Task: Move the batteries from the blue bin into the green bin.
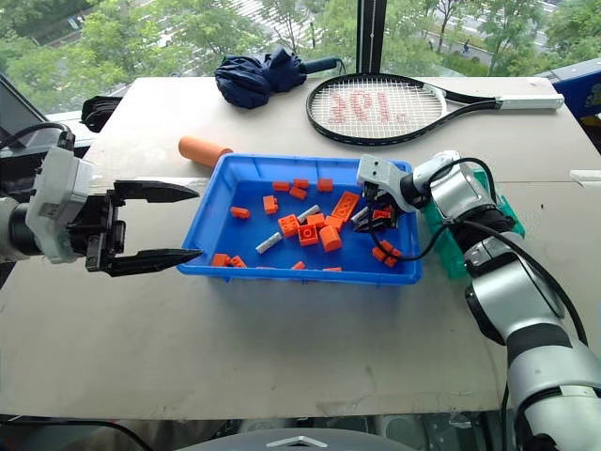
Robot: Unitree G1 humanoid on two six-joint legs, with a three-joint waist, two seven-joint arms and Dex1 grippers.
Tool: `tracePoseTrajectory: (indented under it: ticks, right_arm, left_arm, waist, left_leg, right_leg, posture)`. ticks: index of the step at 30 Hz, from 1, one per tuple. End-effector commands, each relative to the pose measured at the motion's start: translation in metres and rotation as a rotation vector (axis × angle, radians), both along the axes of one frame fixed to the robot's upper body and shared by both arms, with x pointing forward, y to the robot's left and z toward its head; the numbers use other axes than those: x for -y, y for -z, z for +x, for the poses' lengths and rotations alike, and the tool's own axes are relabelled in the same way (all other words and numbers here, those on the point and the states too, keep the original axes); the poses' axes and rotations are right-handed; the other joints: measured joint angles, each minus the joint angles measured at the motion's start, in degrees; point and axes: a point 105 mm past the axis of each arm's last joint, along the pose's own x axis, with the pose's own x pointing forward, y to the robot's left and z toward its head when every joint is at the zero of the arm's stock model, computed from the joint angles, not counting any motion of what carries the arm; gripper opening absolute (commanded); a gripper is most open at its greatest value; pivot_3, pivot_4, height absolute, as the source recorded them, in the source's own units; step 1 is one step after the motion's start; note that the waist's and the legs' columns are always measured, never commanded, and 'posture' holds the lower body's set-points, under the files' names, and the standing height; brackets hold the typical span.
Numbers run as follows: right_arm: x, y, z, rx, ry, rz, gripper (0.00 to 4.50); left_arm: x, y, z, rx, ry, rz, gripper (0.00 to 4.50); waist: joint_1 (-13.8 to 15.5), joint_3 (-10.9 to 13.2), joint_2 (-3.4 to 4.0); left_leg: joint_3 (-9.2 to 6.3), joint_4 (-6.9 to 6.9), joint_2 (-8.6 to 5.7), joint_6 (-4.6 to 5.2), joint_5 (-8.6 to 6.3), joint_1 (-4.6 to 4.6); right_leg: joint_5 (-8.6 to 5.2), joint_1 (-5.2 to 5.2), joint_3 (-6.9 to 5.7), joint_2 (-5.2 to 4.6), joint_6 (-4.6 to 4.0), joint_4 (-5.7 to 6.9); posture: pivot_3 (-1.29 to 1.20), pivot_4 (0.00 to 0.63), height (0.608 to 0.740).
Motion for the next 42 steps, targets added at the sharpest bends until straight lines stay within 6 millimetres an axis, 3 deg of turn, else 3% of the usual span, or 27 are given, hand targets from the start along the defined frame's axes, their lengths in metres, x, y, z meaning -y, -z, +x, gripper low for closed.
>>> tracePoseTrajectory:
  ticks: [1,7,11,16,21,24,28,35,36,37,42]
  right_arm:
    - [0.002,-0.003,-0.001,-0.009,-0.035,-0.036,3.09]
    - [0.002,-0.006,-0.003,-0.001,-0.056,-0.037,0.09]
    - [0.003,-0.011,-0.007,0.012,-0.077,-0.024,0.02]
    - [0.015,-0.049,-0.03,0.094,-0.112,0.049,0.02]
    - [0.046,-0.088,-0.056,0.186,0.02,0.143,0.02]
    - [0.08,-0.106,-0.068,0.235,0.168,0.152,0.02]
    - [0.12,-0.108,-0.08,0.236,0.345,0.124,0.02]
    - [0.172,-0.087,-0.085,0.221,0.563,0.02,0.02]
    - [0.176,-0.083,-0.084,0.218,0.577,0.007,0.98]
    - [0.178,-0.082,-0.084,0.221,0.587,0.0,1.26]
    - [0.173,-0.086,-0.082,0.23,0.581,0.052,3.76]
  left_arm:
    - [0.003,-0.012,-0.002,0.055,0.007,-0.01,4.5]
    - [0.003,-0.008,-0.001,0.05,0.013,-0.009,4.5]
    - [0.007,-0.008,0.001,0.055,0.034,-0.017,4.5]
    - [0.02,-0.02,0.003,0.071,0.087,-0.087,4.5]
    - [0.039,-0.03,0.002,0.072,0.158,-0.188,4.5]
    - [0.051,-0.033,0.005,0.058,0.198,-0.219,4.5]
    - [0.063,-0.037,0.011,0.046,0.251,-0.247,4.5]
    - [0.077,-0.037,0.022,0.063,0.313,-0.256,4.5]
    - [0.076,-0.036,0.024,0.064,0.309,-0.253,4.5]
    - [0.074,-0.033,0.026,0.067,0.3,-0.24,4.5]
    - [0.066,-0.024,0.036,0.06,0.22,-0.208,4.5]
  waist:
    - [0.01,0.0,0.0]
    - [0.07,0.0,0.0]
    - [0.04,0.0,0.0]
    - [0.52,0.01,0.02]
    - [0.52,0.01,0.01]
    - [0.62,0.01,0.0]
    - [0.82,0.01,0.0]
    - [0.19,0.01,0.0]
    - [0.17,0.01,0.0]
    - [0.16,0.01,0.0]
    - [0.32,0.01,0.0]
  left_leg:
    - [0.0,0.0,0.0,0.0,0.0,0.0]
    - [-0.01,0.0,-0.01,-0.02,0.01,0.0]
    - [-0.01,0.0,-0.01,-0.03,0.02,0.0]
    - [-0.06,0.04,-0.03,-0.03,0.02,-0.31]
    - [-0.25,0.47,-0.03,-0.02,0.01,-0.81]
    - [-0.25,0.57,-0.04,0.2,-0.12,-0.78]
    - [-0.26,0.66,-0.09,0.23,-0.13,-0.71]
    - [-0.16,0.67,-0.1,0.24,-0.13,-0.66]
    - [-0.15,0.67,-0.08,0.24,-0.13,-0.65]
    - [-0.15,0.67,-0.08,0.24,-0.13,-0.64]
    - [-0.15,0.68,-0.06,0.24,-0.13,-0.64]
  right_leg:
    - [0.0,0.0,0.0,0.0,0.0,0.0]
    - [0.0,0.0,0.0,-0.01,0.0,0.02]
    - [0.0,-0.01,0.0,-0.01,0.0,0.03]
    - [0.01,-0.23,-0.05,-0.04,0.01,0.07]
    - [0.01,-0.59,-0.21,-0.06,0.02,0.29]
    - [0.01,-0.57,-0.21,-0.06,0.02,0.43]
    - [0.01,-0.47,-0.22,-0.07,0.02,0.49]
    - [0.01,-0.48,-0.12,-0.02,0.01,0.56]
    - [0.0,-0.48,-0.1,0.01,0.01,0.57]
    - [0.0,-0.49,-0.09,0.01,0.01,0.57]
    - [0.0,-0.49,-0.09,0.02,0.01,0.57]
  posture:
    - [0.0,0.15,0.74]
    - [0.0,0.15,0.74]
    - [0.0,0.15,0.74]
    - [0.0,0.15,0.74]
    - [0.0,0.15,0.74]
    - [0.0,0.15,0.74]
    - [0.0,0.15,0.74]
    - [0.0,0.15,0.74]
    - [0.0,0.15,0.74]
    - [0.0,0.15,0.74]
    - [0.0,0.15,0.74]
